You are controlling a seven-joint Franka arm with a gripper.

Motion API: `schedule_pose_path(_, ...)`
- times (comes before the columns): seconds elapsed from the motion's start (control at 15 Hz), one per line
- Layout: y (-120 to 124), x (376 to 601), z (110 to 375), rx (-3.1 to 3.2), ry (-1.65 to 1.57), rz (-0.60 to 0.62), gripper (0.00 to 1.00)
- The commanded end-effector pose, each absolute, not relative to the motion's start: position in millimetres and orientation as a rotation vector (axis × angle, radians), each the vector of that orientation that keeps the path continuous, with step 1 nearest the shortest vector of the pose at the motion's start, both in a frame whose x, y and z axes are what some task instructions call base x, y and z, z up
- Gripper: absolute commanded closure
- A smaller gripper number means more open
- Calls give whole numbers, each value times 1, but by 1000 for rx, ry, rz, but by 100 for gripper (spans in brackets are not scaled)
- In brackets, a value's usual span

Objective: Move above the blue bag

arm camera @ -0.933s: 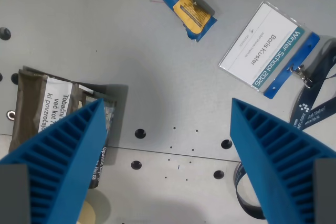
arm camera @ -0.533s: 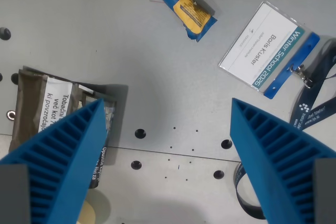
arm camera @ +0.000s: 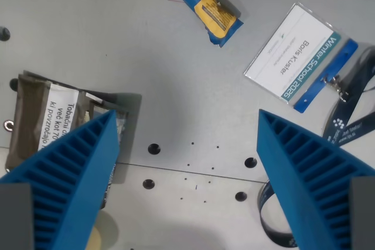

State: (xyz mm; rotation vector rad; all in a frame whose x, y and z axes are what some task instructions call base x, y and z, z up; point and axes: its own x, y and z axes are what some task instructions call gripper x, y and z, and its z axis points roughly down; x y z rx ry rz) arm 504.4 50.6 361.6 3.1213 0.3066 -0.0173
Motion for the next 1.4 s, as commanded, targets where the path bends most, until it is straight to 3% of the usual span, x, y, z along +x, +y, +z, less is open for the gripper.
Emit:
schedule_pose_path(0.07, 50, 507, 354, 3093, 498, 46, 0)
schedule_pose_path(1.4, 46, 530, 262, 2814, 1311, 117, 0)
